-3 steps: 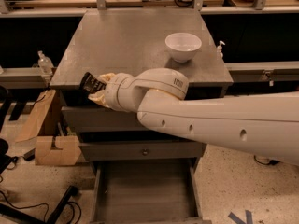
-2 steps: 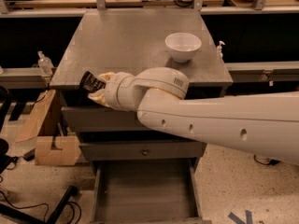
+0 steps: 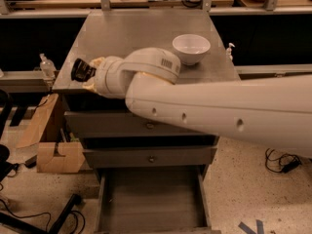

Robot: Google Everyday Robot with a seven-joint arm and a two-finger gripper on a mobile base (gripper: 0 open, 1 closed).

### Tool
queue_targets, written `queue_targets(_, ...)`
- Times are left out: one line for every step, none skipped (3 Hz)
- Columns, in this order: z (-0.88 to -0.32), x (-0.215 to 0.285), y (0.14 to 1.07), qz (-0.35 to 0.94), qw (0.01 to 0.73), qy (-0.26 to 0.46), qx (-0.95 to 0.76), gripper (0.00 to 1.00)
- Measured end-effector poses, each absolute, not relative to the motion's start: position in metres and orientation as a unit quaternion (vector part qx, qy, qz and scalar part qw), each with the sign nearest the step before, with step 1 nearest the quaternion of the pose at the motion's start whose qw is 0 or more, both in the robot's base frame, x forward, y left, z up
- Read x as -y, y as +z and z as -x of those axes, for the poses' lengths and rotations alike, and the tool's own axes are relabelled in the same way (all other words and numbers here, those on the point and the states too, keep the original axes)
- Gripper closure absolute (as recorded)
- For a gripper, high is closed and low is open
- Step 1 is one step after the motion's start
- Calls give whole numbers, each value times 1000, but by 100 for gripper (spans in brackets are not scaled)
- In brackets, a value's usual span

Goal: Pick rxbar chocolate from bottom drawer and place on counter

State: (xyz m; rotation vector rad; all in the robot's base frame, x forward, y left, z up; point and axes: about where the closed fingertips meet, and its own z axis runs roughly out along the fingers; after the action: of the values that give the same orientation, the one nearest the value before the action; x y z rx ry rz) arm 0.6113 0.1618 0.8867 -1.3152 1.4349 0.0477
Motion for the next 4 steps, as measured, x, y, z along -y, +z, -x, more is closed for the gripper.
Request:
queue_targets(-633,-194,897,582,551,-7,-598,100)
queue_targets(-668,-217,906,579,534,-9,-616,100)
queue_targets(-712,-182,881,566,478,-15,-671,100)
queue_targets(-747,-129,850,557,416,-4,-719,100)
